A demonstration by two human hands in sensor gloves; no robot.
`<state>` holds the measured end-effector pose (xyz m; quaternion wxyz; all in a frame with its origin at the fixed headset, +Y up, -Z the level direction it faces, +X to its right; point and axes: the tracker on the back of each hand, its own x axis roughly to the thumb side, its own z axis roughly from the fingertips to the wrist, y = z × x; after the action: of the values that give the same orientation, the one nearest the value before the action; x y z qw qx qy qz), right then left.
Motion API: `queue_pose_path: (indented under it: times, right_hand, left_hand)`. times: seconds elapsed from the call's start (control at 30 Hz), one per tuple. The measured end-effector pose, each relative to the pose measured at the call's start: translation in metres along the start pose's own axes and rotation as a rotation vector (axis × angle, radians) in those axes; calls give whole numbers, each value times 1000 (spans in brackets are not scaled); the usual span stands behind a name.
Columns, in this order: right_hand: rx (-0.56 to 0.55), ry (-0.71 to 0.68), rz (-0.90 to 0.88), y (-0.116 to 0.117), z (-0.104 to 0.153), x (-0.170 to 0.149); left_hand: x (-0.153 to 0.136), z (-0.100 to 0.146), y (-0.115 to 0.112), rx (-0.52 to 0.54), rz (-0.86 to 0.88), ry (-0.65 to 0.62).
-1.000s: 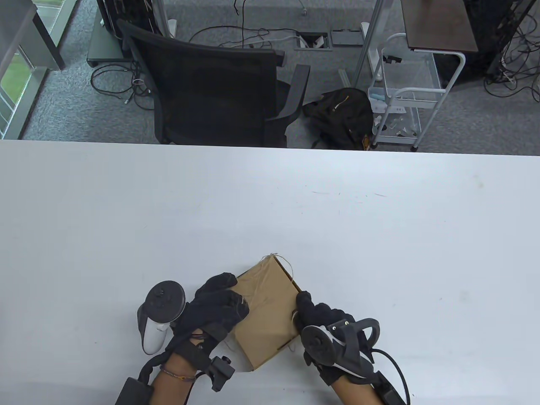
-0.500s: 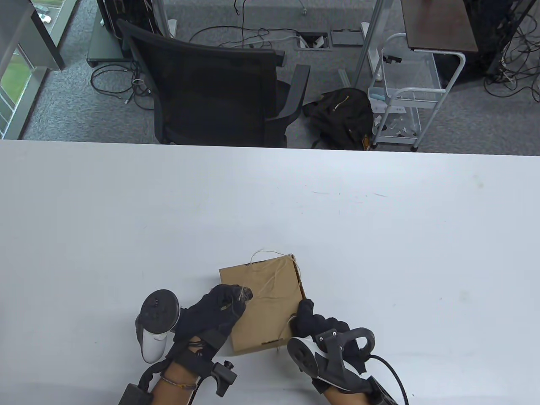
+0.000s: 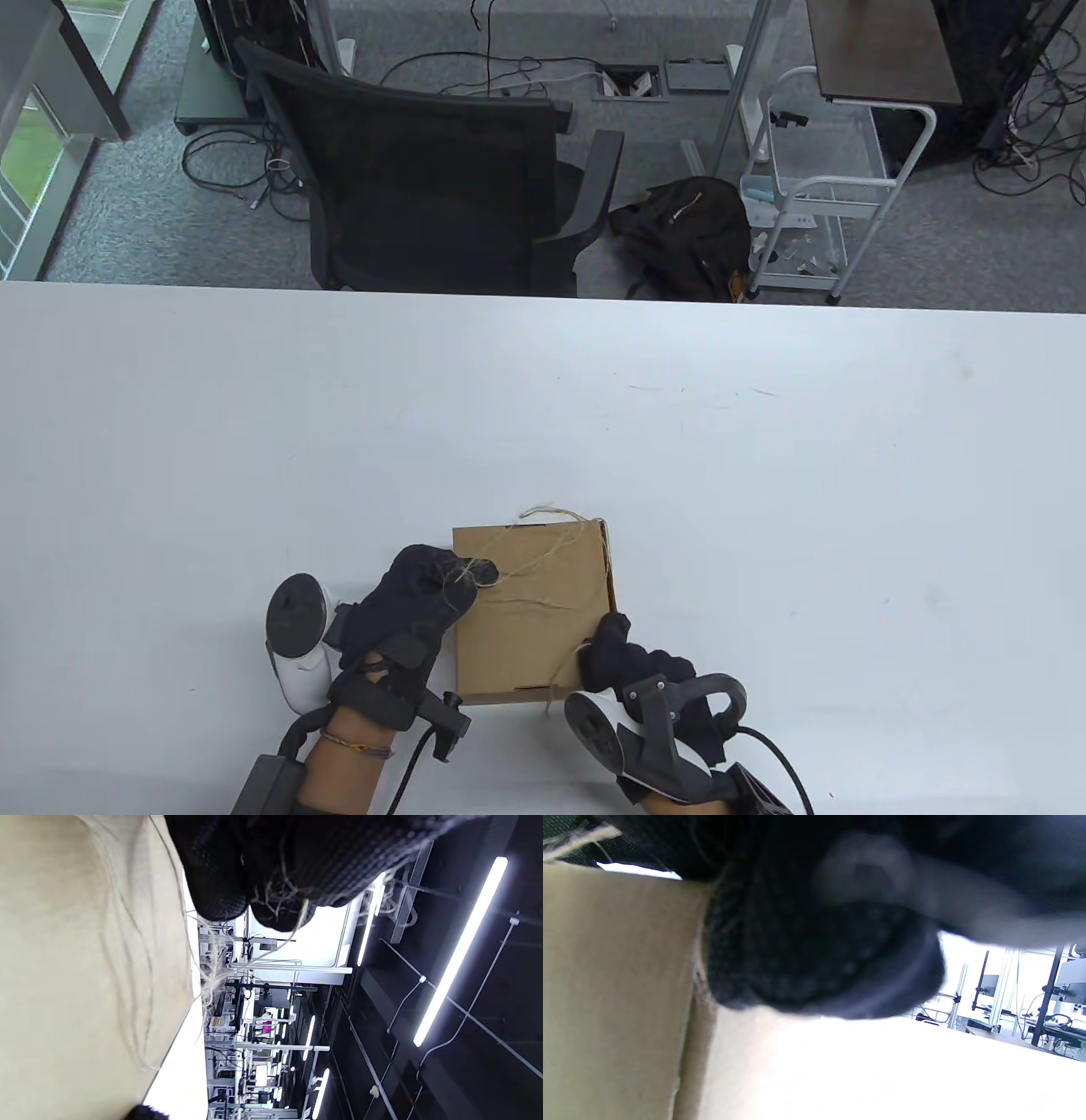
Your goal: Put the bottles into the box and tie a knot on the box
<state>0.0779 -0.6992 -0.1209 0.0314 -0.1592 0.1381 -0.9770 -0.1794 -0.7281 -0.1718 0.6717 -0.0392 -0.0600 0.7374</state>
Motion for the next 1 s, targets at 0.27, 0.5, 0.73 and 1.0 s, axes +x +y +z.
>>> queue_pose_path:
  times: [0.27,0.5,0.73,1.0]
  right_hand:
    - [-9,21,-2,1,1,0]
    - [-16,44,41,0,-2,3]
    - [-14,71,75,0,-2,5]
    - [-34,79,-35,-4,3,-3]
  left_hand:
    - [10,1,-2,-62,-95,-62]
    - [28,7,-15,-176,-367,-131]
    - [36,19,-25,124,-898,-69]
    - [26,20,-51,173,-1165,-88]
